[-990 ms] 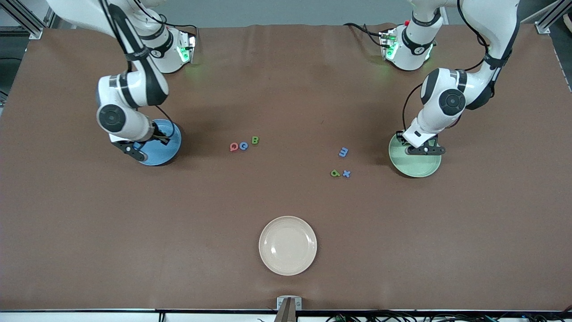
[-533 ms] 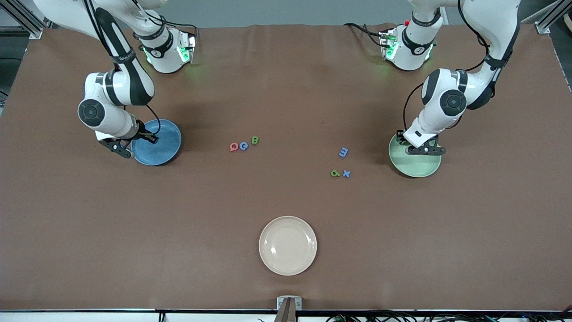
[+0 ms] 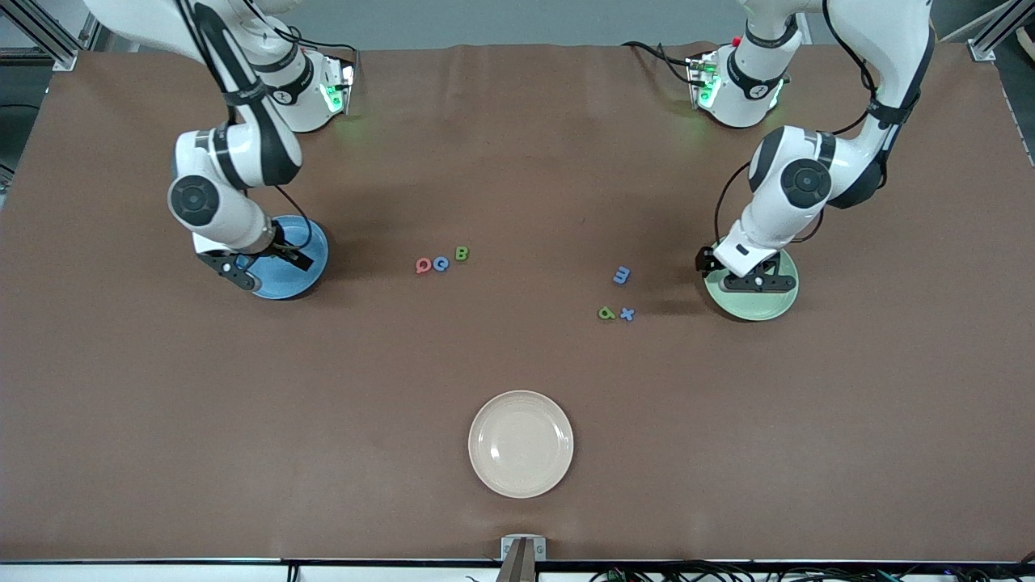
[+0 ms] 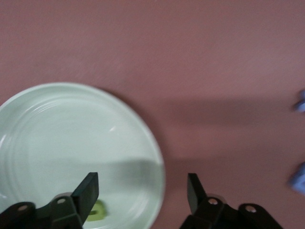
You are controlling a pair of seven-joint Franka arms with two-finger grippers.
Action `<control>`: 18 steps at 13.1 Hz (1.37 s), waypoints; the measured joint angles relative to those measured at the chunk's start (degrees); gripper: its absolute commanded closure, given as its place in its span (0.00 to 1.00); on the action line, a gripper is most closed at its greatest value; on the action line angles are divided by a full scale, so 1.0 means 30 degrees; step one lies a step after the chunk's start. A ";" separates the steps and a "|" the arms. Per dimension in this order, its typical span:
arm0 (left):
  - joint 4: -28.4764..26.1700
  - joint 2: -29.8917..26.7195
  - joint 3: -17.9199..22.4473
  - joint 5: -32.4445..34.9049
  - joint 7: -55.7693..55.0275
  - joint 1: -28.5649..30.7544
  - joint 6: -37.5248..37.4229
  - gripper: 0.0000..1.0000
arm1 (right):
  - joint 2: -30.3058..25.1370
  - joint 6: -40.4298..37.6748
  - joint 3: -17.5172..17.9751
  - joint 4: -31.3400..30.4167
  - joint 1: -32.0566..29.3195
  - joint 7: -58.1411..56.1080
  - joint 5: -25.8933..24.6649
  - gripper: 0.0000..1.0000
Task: Sort uppercase to blue plate, lowercase to green plate
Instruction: 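Grasp the green b with the left gripper while the right gripper grasps pink q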
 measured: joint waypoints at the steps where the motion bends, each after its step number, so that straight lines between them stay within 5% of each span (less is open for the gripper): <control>1: 0.0762 0.0266 -0.0612 0.0000 -0.1743 -0.0074 -0.0133 0.01 | 0.0048 -0.0198 0.0067 0.0617 0.1151 0.1333 0.0997 0.00; 3: 0.2494 0.1479 -0.1594 0.0000 -0.5918 -0.0410 -0.0241 0.01 | 0.0395 -0.0384 0.0153 0.1760 0.2997 0.3488 0.2634 0.00; 8: 0.6536 0.5165 -0.1724 0.0000 -1.2738 -0.2486 -0.0724 0.01 | 0.3163 -0.0366 0.0170 0.4570 0.6163 0.9845 0.2921 0.00; 14: 1.0017 0.8129 -0.1588 0.0886 -1.8306 -0.3907 -0.1618 0.01 | 0.4917 0.0998 0.0150 0.4859 0.7744 0.9839 0.2821 0.00; 18: 1.1667 0.9337 -0.1283 0.1496 -1.9063 -0.4348 -0.3159 0.12 | 0.4928 0.2733 0.0147 0.3854 0.8120 0.8799 0.2811 0.00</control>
